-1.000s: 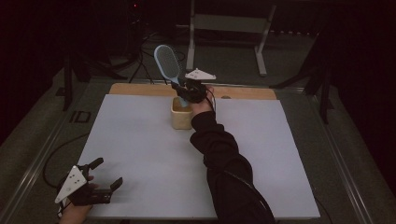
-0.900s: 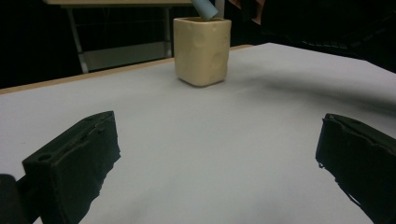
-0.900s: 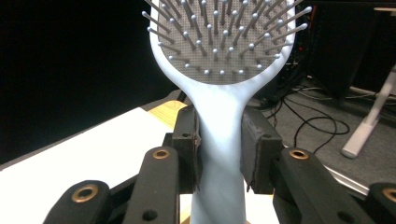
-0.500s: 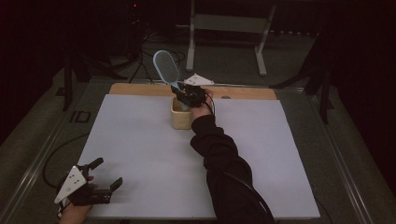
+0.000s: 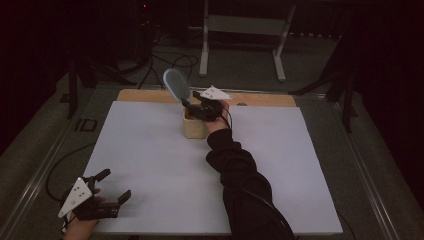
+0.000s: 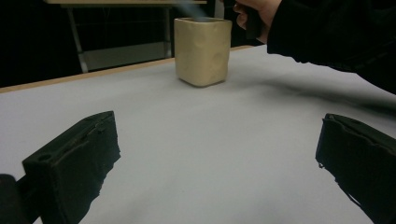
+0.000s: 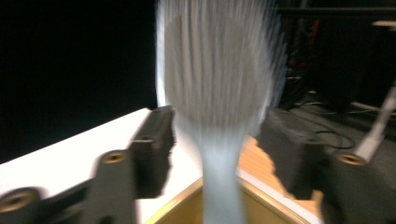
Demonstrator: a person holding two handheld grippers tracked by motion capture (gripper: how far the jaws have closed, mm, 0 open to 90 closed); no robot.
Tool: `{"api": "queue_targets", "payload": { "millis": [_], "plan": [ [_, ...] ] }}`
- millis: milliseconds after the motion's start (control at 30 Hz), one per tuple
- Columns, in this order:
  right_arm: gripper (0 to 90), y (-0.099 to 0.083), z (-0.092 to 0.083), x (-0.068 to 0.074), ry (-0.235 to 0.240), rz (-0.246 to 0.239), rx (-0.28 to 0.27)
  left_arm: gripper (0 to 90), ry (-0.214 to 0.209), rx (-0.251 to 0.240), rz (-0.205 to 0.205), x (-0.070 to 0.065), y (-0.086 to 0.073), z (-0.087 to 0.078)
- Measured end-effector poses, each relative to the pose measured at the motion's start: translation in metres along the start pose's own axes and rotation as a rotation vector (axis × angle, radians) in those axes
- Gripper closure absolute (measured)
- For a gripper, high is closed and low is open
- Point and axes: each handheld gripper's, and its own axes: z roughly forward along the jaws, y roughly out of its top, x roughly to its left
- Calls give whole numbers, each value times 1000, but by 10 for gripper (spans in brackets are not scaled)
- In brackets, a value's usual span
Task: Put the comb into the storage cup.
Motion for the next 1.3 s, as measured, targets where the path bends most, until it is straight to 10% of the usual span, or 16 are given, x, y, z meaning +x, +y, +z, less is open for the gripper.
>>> {"api": "queue_targets", "payload": {
  "millis": [200,567,700,1300],
  "plan": [
    [161,-2,-4,6,10,-37,22,0,0,1,5,-1,0,0],
    [141,-2,-9,6,44,-36,32,0,4,4,4,0,0,1],
    [143,1,-11,3,131,-24,95,0,4,6,7,0,0,1],
    [150,9,-24,4,161,-38,138,0,4,7,5,-1,0,1]
  ]
}}
